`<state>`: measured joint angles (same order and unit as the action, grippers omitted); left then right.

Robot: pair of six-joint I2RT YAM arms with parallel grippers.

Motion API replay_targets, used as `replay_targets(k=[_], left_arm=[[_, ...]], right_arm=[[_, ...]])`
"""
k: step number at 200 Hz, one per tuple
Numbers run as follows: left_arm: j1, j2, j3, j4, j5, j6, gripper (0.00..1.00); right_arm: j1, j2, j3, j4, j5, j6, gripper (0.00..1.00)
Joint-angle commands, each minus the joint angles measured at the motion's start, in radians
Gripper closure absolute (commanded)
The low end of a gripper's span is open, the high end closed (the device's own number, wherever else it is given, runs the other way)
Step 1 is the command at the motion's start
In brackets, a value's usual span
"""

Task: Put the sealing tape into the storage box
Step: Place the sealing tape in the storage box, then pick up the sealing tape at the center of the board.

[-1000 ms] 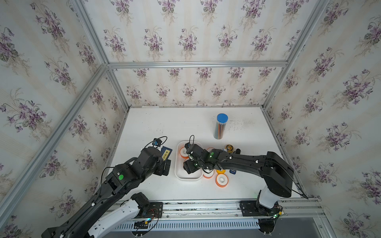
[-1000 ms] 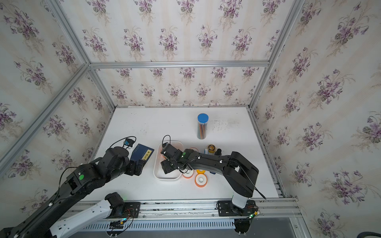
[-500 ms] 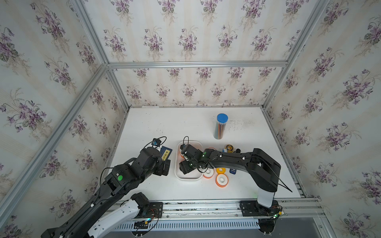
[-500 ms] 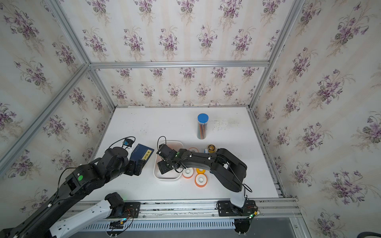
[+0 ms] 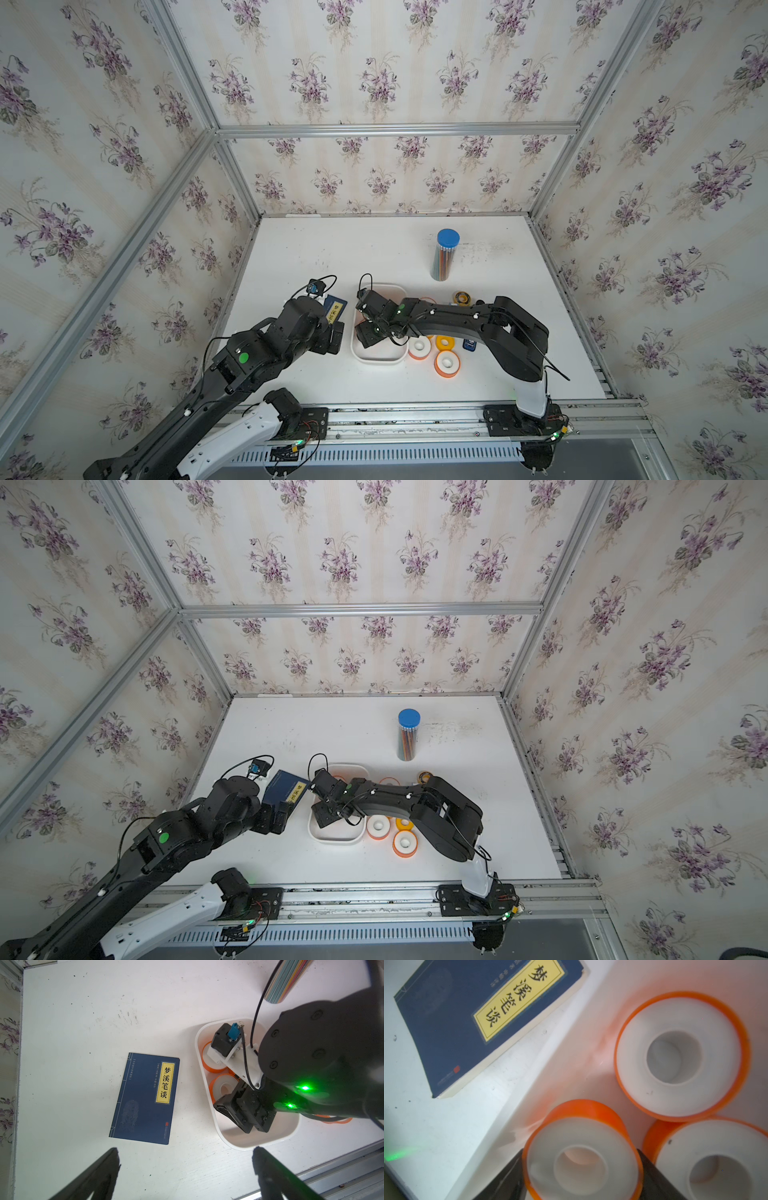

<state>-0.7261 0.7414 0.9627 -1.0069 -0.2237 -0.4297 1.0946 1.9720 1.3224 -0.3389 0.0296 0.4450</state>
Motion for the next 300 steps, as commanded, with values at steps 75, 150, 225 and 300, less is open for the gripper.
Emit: replay_targets(k=[75,150,225,300], left_arm=[[0.000,0.006,0.001,0.007,-0.004,-0.003,0.00],[-0.002,0.012,-0.001,0.011,0.016,0.002,0.00],[-0.004,0.078,0.019,0.073,0.219,0.069,0.02],[-0.292,0.371,0.128,0.207,0.179,-0.052,0.13]], right_arm=[[0.013,-0.024,0.019,-0.030,0.053,-0.021,0.15],[0.011,-0.283,-0.100,0.002,0.196,-0.045,0.17],[-0.191,-0.840,-0.568,0.147,0.313,0.004,0.18],[-0.591,-1.234,-0.951,0.251,0.247,0.058,0.18]])
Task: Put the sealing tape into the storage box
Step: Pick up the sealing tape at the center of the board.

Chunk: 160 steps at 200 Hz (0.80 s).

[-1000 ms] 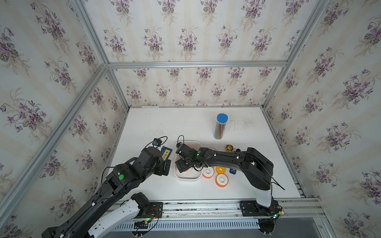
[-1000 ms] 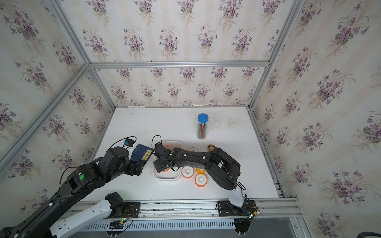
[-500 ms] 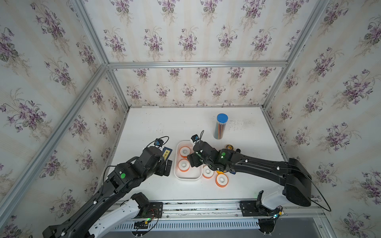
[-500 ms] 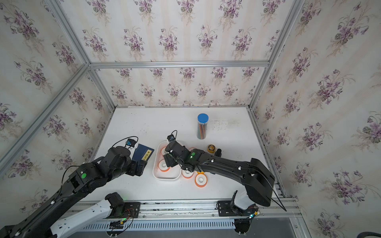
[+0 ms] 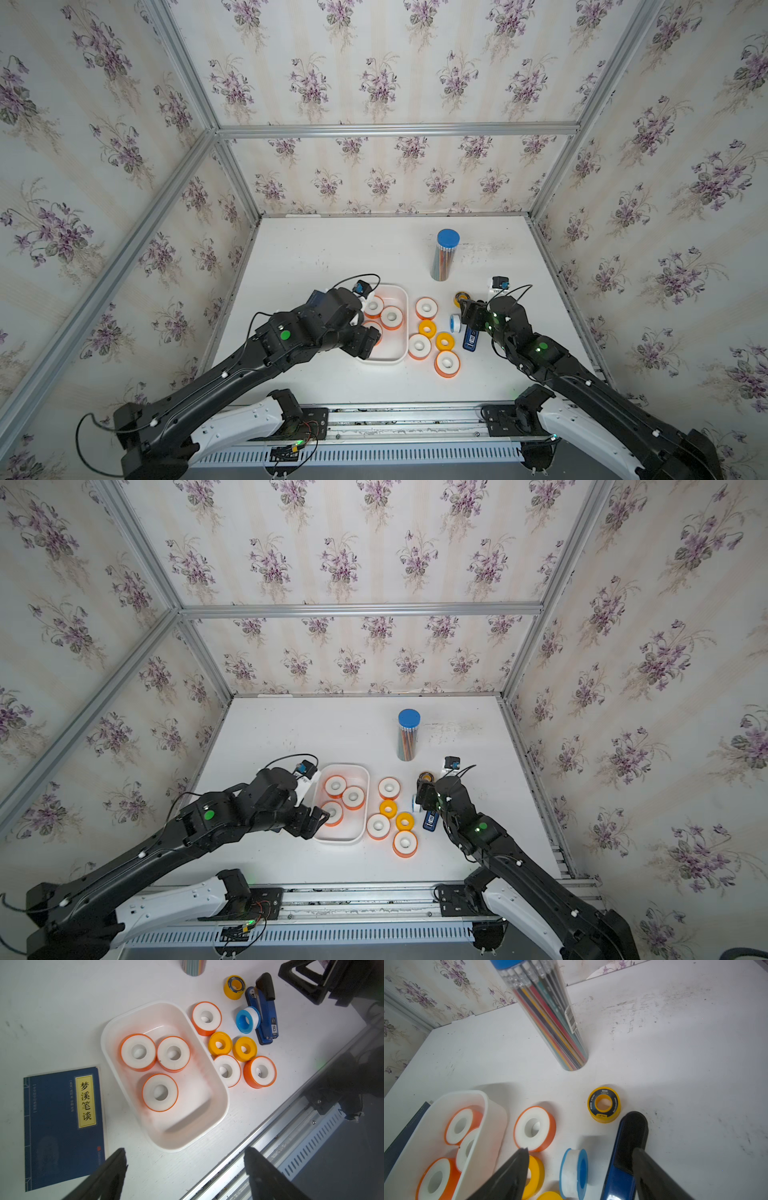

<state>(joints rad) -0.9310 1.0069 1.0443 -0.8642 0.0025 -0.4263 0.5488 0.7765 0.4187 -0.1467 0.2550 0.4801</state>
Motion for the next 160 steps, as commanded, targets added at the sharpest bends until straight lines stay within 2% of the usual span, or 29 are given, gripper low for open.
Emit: replay_targets(k=[1,42,77,114,160], left_arm=[[-0.090,0.111,0.050,0.066,-0.048,-0.058,0.13],[-0.227,0.446,0.220,0.048,-0.088,-0.087,0.12],[-0.275,0.690,0.365,0.031,-0.072,-0.088,0.07],[-0.317,0.862,0.493,0.005,-0.058,-0.090,0.05],[-0.342,0.988,0.578,-0.022,-0.055,-0.095,0.04]], right_arm=[[-0.045,-0.039,-0.050,0.060,0.025,0.022,0.18],[-0.053,-0.085,-0.136,0.083,0.108,0.058,0.16],[-0.059,-0.152,-0.169,0.063,0.118,0.084,0.14],[-0.059,-0.220,-0.191,0.052,0.133,0.095,0.13],[-0.061,-0.202,-0.186,0.058,0.131,0.094,0.12]])
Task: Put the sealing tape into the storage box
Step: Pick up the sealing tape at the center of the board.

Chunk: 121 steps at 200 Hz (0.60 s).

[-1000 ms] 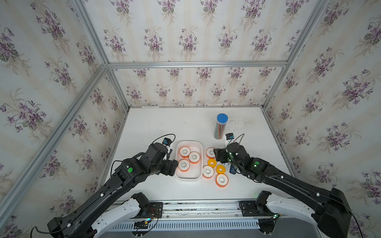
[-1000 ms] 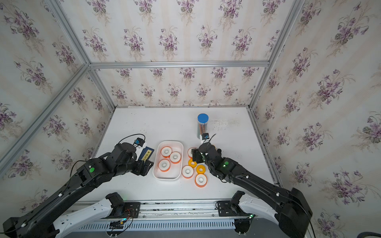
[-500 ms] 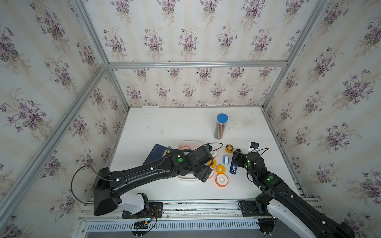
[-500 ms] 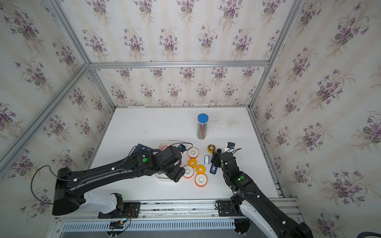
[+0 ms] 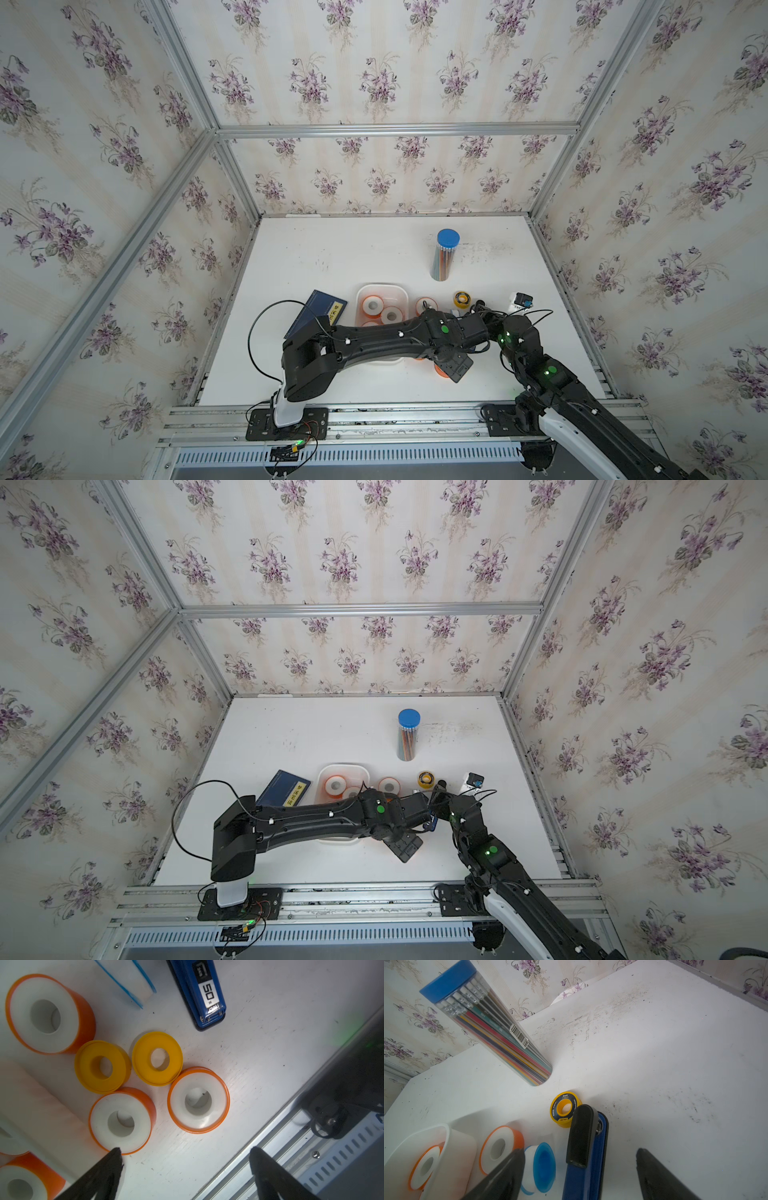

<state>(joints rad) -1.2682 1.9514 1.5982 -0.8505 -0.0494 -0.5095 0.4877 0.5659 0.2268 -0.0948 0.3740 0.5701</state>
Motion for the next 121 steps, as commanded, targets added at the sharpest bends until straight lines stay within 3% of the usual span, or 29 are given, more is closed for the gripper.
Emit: replay_targets(k=[1,121], left_arm=[[-0.005,0.045,0.025,-0.036,-0.003,-0.012,0.04],[-0.009,0.199,0.091,-0.022,0.017,-0.012,0.07]], right_arm=[[0.001,0.008,0.005,0.006,0.012,0.004,0.12],[0.000,-0.003,-0.001,0.006,0.010,0.003,0.12]])
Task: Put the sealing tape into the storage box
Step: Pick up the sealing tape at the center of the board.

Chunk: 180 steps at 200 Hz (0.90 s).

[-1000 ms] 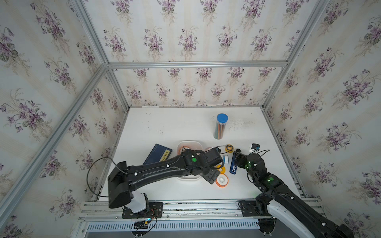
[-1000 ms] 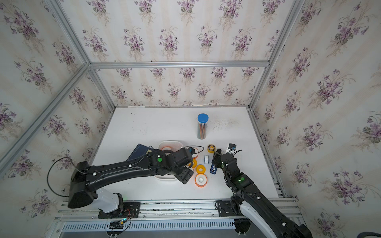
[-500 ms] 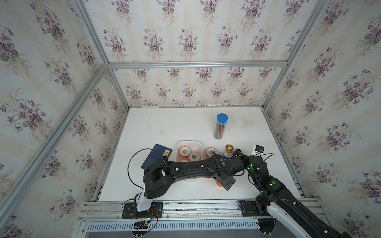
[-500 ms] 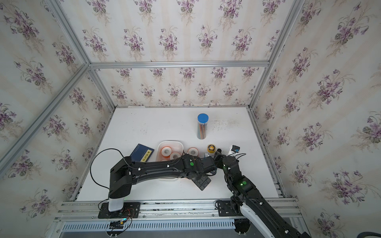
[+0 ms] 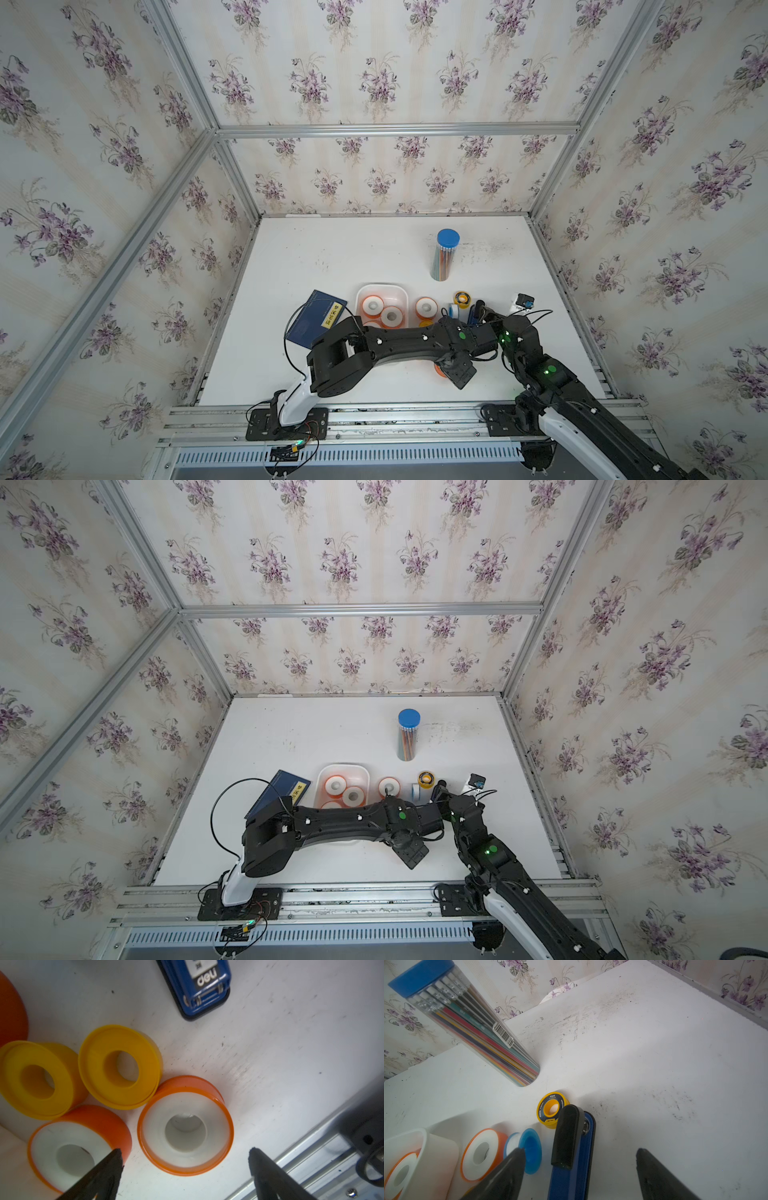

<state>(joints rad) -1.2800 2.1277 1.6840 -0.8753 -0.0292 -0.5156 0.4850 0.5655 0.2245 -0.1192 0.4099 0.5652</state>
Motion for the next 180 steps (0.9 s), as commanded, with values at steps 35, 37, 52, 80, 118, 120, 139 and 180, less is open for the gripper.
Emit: replay_targets(k=[35,37,52,80,118,120,139,180], left_arm=[[0.003,0.038,0.008,0.027,-0.010,-0.005,0.14],[0.003,0.037,0.008,0.028,-0.011,-0.006,0.14],[0.003,0.039,0.004,0.039,-0.018,-0.009,0.18],[0.004,0.043,0.000,0.053,-0.027,-0.015,0.21],[0.004,0.054,0.000,0.054,-0.032,-0.017,0.23],[0.004,0.055,0.000,0.054,-0.033,-0.017,0.23],[0.004,0.060,0.000,0.056,-0.035,-0.017,0.23],[0.004,0.061,0.001,0.058,-0.043,-0.018,0.29]], right_arm=[[0.003,-0.006,0.001,0.029,-0.024,0.009,0.12],[0.004,-0.006,0.001,0.030,-0.023,0.010,0.12],[0.003,-0.013,0.000,0.025,-0.018,0.013,0.12],[-0.022,-0.031,-0.002,0.002,0.000,0.043,0.12],[-0.150,-0.061,-0.014,-0.011,-0.087,0.062,0.13],[-0.157,-0.062,-0.017,-0.011,-0.093,0.064,0.13],[-0.222,-0.069,-0.023,-0.008,-0.152,0.065,0.14],[-0.258,-0.068,-0.027,0.000,-0.199,0.060,0.15]])
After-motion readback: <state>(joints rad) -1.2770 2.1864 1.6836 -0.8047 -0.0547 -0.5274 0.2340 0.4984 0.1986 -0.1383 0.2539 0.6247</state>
